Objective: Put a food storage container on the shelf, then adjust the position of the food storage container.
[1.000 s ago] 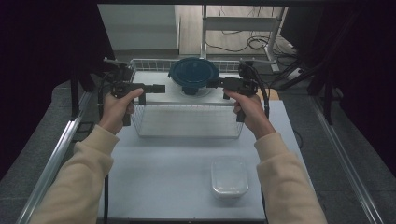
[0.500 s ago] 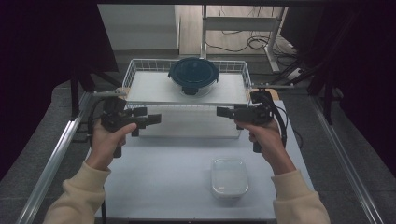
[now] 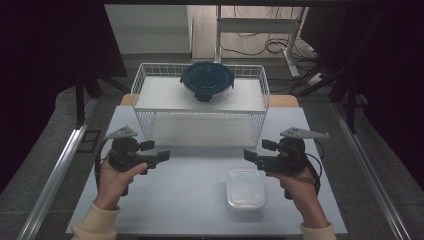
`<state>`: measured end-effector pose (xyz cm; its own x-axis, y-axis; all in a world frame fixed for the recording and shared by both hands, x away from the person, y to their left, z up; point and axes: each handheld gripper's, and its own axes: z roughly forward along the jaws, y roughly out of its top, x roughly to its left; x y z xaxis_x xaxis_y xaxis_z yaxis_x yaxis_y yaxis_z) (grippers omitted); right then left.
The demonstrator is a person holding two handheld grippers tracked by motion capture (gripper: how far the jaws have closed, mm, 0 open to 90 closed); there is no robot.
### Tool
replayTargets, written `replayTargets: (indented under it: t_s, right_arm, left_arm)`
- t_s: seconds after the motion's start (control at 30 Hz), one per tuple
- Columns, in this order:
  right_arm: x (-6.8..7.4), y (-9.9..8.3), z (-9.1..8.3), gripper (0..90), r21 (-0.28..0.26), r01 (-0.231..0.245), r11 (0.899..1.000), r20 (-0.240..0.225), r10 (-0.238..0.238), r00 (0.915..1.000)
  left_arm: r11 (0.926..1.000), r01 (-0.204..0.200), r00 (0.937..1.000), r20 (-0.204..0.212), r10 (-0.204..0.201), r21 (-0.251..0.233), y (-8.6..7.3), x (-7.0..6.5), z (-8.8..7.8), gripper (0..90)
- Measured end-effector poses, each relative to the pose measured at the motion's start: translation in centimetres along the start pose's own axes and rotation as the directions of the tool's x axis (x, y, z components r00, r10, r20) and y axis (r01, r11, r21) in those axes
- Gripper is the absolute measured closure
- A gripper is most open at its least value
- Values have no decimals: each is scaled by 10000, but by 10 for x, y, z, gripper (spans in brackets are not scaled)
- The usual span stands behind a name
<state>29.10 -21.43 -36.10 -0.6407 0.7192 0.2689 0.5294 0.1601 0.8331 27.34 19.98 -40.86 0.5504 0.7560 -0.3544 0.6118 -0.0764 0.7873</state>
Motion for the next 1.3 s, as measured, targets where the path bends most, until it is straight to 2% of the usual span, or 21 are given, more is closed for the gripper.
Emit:
replayTargets:
  t_s: [0.03, 0.1, 0.13, 0.2, 0.3, 0.47, 0.57, 0.67, 0.7, 0.77, 0.93, 1.07, 1.3]
  right_arm:
    - [1, -6, -1, 192, 57, 97, 9999, 104, -98, 9999]
    - [2, -20, -3, 206, 330, 387, 9987, 525, -404, 9978]
    - [1, -23, -3, 210, 408, 422, 9983, 569, -445, 9974]
    - [1, -28, -4, 216, 500, 438, 9978, 670, -471, 9966]
    - [-3, -43, -5, 239, 564, 194, 9982, 760, -237, 9968]
    - [-8, -62, -5, 271, 838, -18, 9965, 1098, -74, 9939]
    - [-8, -71, -8, 287, 916, 4, 9958, 1106, -105, 9938]
    - [-12, -73, -13, 297, 999, 85, 9950, 1197, -205, 9926]
    - [-18, -73, -13, 298, 981, -32, 9952, 1275, -94, 9918]
    - [-19, -73, -13, 300, 992, -62, 9950, 1290, -67, 9916]
    - [-28, -74, -10, 302, 1087, -178, 9939, 1166, 51, 9932]
    - [-30, -75, -13, 314, 1146, -181, 9933, 1177, 45, 9930]
    - [-26, -73, -21, 353, 1109, -256, 9935, 1540, 82, 9880]
  left_arm:
    - [9999, 96, 9999, 139, -97, 71, -5, 1, 1, 234]
    - [9997, 70, 10000, -62, -69, 239, -15, 2, 3, 237]
    - [9993, 86, 9999, -131, -81, 358, -24, 4, 2, 237]
    - [9990, 79, 9997, -234, -69, 431, -26, 5, 2, 238]
    - [9991, 201, 9980, -602, -178, 380, -38, 8, -2, 243]
    - [9966, 275, 9982, -547, -232, 782, -55, 12, 2, 244]
    - [9941, 304, 9981, -572, -245, 1043, -60, 16, 5, 245]
    - [9934, 298, 9978, -630, -229, 1104, -61, 18, 5, 245]
    - [9937, 361, 9971, -698, -288, 1062, -60, 20, 5, 245]
    - [9936, 411, 9968, -722, -336, 1049, -60, 21, 5, 245]
    - [9928, 455, 9960, -815, -366, 1105, -60, 21, 8, 240]
    - [9931, 403, 9970, -698, -327, 1098, -60, 17, 9, 239]
    - [9929, 352, 9987, -410, -308, 1136, -64, 17, 7, 236]
